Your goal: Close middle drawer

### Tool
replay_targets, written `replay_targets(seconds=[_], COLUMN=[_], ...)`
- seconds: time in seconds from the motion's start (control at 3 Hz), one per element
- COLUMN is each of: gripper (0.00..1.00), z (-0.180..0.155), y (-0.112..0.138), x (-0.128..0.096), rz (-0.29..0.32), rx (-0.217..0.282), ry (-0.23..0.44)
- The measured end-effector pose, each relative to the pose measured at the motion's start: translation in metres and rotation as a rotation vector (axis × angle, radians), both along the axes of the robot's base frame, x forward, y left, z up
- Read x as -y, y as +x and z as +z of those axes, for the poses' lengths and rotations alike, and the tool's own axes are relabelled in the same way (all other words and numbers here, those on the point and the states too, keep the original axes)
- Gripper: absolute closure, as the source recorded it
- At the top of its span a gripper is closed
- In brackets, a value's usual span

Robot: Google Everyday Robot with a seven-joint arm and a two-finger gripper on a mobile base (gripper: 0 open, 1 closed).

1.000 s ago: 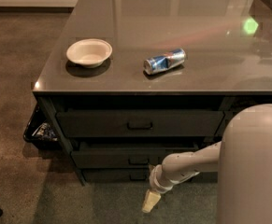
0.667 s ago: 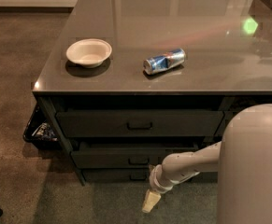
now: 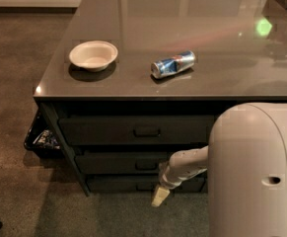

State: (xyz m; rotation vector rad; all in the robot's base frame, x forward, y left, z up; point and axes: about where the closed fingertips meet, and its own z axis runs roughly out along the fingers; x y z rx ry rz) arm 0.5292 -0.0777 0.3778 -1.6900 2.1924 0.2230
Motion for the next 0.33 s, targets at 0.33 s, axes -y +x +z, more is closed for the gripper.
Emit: replay_targets(seconds=[0.33], gripper=[0.00], z=[0.0001], y=[-0.0014], x=[-0.0006], rz=[-0.001], rx=[0.002], ry=[0.001])
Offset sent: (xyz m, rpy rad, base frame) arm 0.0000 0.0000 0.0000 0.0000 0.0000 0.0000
